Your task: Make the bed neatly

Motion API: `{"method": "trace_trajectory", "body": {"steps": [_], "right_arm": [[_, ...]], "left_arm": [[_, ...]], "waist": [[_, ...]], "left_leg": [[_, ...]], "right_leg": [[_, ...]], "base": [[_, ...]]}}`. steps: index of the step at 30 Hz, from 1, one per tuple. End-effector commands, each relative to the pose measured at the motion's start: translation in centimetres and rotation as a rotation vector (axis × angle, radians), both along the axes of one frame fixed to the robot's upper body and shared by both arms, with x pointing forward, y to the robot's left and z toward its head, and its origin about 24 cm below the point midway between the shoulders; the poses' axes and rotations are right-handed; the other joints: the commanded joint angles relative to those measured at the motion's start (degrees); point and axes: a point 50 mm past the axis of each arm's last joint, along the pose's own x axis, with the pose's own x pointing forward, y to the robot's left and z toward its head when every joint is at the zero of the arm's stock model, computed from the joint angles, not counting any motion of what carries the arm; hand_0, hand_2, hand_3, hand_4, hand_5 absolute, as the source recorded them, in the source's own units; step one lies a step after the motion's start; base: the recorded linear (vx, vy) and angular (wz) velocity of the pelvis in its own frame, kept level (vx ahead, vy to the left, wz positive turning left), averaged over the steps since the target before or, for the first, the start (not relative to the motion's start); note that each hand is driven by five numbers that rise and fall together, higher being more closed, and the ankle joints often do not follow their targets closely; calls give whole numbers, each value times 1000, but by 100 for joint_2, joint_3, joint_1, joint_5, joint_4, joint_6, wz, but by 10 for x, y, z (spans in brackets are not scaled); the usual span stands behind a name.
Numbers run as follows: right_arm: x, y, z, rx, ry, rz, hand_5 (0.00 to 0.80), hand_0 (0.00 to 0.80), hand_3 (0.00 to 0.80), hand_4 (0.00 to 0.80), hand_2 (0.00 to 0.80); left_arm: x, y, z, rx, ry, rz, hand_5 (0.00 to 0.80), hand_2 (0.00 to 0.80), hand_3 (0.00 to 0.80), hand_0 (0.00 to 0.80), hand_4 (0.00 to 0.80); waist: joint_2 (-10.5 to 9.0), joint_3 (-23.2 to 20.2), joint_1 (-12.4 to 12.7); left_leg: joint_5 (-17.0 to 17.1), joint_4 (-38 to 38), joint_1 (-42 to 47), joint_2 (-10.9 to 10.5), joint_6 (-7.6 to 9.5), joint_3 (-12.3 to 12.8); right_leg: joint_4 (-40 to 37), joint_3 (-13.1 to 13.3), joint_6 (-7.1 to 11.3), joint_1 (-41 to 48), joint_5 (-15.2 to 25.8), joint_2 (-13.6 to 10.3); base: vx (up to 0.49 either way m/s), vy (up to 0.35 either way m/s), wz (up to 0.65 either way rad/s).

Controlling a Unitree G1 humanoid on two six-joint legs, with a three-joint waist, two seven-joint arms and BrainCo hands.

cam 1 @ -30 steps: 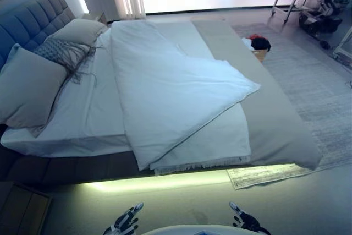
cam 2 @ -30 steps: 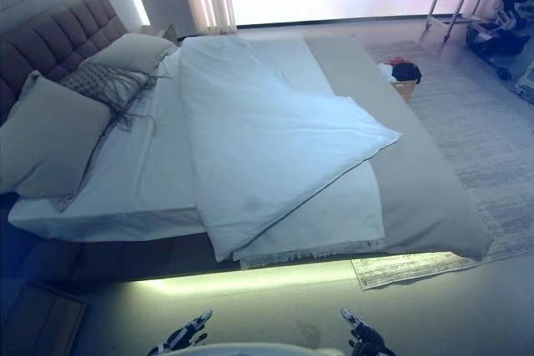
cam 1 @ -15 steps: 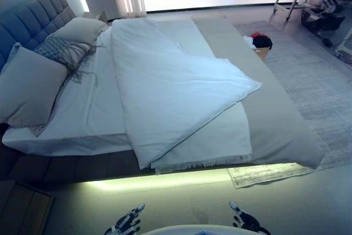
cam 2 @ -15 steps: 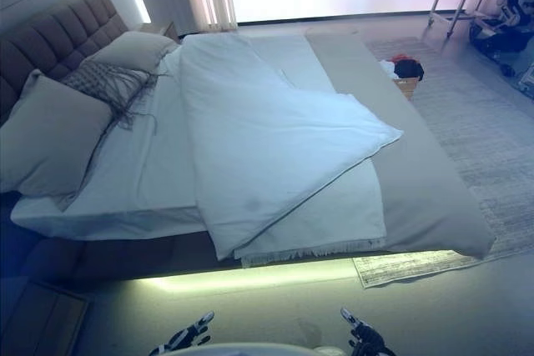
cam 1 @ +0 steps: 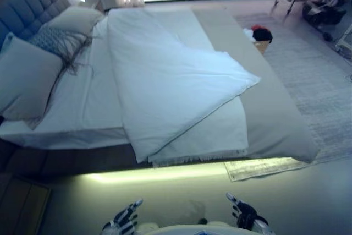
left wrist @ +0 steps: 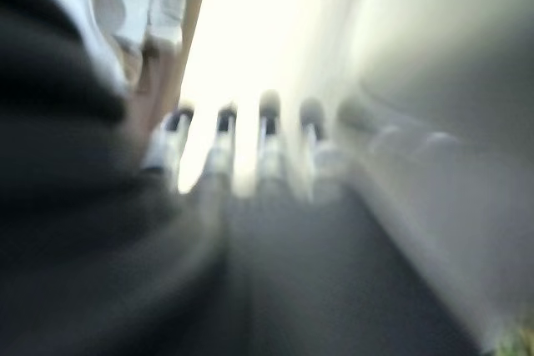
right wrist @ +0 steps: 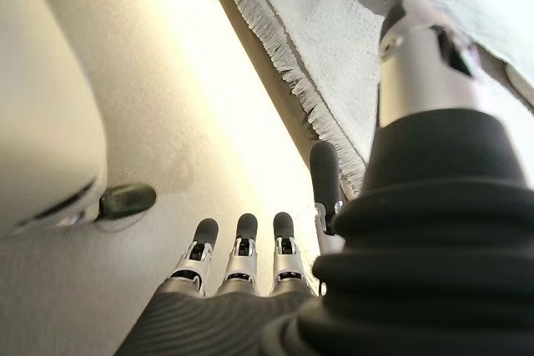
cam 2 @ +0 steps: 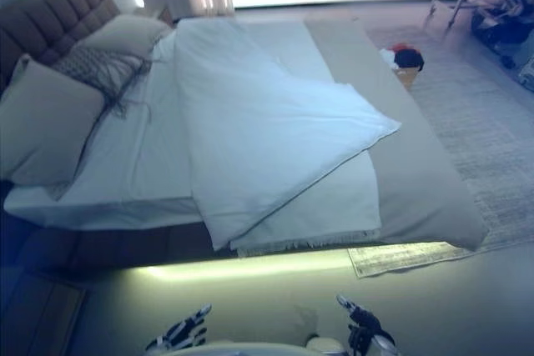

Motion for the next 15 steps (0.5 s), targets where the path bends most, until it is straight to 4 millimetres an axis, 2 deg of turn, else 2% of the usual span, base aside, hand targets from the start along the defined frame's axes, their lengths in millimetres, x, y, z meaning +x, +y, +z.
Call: {"method": "trace_trajectory", "body": {"steps": [1, 3, 4, 6, 9, 12, 13, 15], "right_arm": [[6, -14, 4, -72, 16, 26, 0, 0, 0, 0, 0], [3, -17, 3, -77, 30, 22, 0, 0, 0, 0, 0], [-2, -20, 3, -67, 35, 13, 0, 0, 0, 0, 0], [-7, -23, 2, -52, 43, -9, 0, 0, 0, 0, 0], [-15, -25, 1, -44, 60, -37, 0, 0, 0, 0, 0], [-22, -24, -1, -6, 55, -87, 0, 0, 0, 0, 0], [-23, -22, -2, 4, 51, -79, 0, 0, 0, 0, 0], [-19, -16, -2, 27, 31, -63, 0, 0, 0, 0, 0]], "left_arm": [[-1, -6, -2, -21, 7, 15, 0, 0, 0, 0, 0], [-7, -6, -3, -18, 30, 28, 0, 0, 0, 0, 0], [-14, -6, -5, -15, 57, 31, 0, 0, 0, 0, 0], [-24, -7, -8, -2, 96, 26, 0, 0, 0, 0, 0], [-36, -7, -10, 7, 129, 45, 0, 0, 0, 0, 0], [-37, 1, -9, 21, 125, 51, 0, 0, 0, 0, 0], [-34, 4, -8, 30, 117, 47, 0, 0, 0, 0, 0], [-25, 8, -5, 44, 95, 35, 0, 0, 0, 0, 0]], "waist": [[17, 226, 53], [122, 252, 86], [207, 243, 151], [209, 217, 260], [230, 94, 271], [204, 18, 283], [199, -11, 287], [174, -50, 301]], "left_leg": [[823, -476, -493, 35, 394, 371], [1104, -1402, -422, 167, 319, 452], [1403, -2251, -534, 254, 240, 381], [1487, -2847, -649, 238, 196, 205], [1296, -2785, -491, 188, 304, 288], [1039, -2434, -379, 107, 455, 237], [958, -2262, -376, 121, 483, 292], [814, -1831, -530, 91, 545, 347]], "right_leg": [[89, 124, 35, 486, -111, 258], [79, 187, 88, 643, -234, 321], [55, 326, 130, 864, -381, 382], [40, 488, 187, 1166, -545, 346], [110, 569, 303, 1366, -733, 166], [311, 355, 446, 1381, -797, -135], [405, 201, 480, 1360, -796, -244], [525, 112, 510, 1371, -815, -359]], "base": [[266, 154, 0], [325, 190, -6], [403, 210, -6], [386, 193, -12], [313, 206, -19], [278, 170, -53], [265, 154, -51], [225, 131, -23]]}}
